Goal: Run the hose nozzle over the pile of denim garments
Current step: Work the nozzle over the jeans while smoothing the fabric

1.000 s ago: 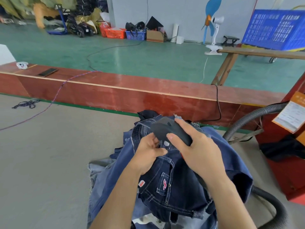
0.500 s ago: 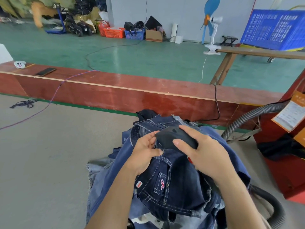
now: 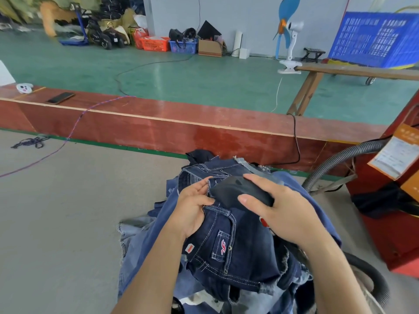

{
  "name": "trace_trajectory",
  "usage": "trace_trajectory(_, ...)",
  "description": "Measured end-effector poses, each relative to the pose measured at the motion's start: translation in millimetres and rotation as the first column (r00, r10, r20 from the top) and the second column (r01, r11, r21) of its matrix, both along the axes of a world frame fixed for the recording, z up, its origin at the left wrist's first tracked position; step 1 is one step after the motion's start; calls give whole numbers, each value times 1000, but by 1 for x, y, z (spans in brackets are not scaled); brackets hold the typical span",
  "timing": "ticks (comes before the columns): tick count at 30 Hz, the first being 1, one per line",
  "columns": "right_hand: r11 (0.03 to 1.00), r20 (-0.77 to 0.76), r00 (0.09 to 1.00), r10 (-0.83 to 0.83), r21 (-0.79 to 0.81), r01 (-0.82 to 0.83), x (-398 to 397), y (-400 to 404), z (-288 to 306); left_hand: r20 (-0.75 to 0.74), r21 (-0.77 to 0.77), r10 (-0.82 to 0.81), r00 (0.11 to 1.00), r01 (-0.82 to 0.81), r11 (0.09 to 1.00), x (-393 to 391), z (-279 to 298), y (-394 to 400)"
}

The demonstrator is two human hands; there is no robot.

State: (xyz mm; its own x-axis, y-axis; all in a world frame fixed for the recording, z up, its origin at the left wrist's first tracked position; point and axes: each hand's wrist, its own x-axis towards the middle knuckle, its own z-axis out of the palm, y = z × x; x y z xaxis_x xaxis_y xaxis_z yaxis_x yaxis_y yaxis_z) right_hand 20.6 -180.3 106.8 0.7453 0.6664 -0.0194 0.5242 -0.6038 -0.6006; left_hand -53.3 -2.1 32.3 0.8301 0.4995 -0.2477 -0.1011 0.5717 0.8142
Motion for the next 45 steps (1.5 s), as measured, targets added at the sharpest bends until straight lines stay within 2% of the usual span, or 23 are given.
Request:
trace_trajectory(6,997,-140,989,55,60,-47,3,-2,-3,36,-89,61,997,-58,994,-2,5,0)
trace_trajectory(10,995,-183,978,100,24,-98,13,-24,7,-5,-51,76,997,-77,996,0,0,3)
trace_trajectory(18,992,-41,999,-28,125,33,18,-35,16,14,18,17,1000,-17,1000,0,1,-1)
trace_trajectory(26,998,-4,998,55,0,-55,5,-10,4,25,67,6,1000,-8,998,-1,1,0)
trace_trajectory(32,1000,75,997,20,-24,-18,8,-11,6,18,63,-2,1000,0,998,2,0,0)
trace_trajectory(36,997,11,998,60,-49,-59,9,-18,7,4,56,13,1000,-14,998,0,0,2)
trace_trajectory(40,994,92,992,81,-84,-74,8,-18,10,3,45,10,1000,-10,999,2,-3,3)
trace_trajectory(45,989,73,996,49,-143,-38,15,-36,17,14,48,-8,1000,7,999,-3,-2,6)
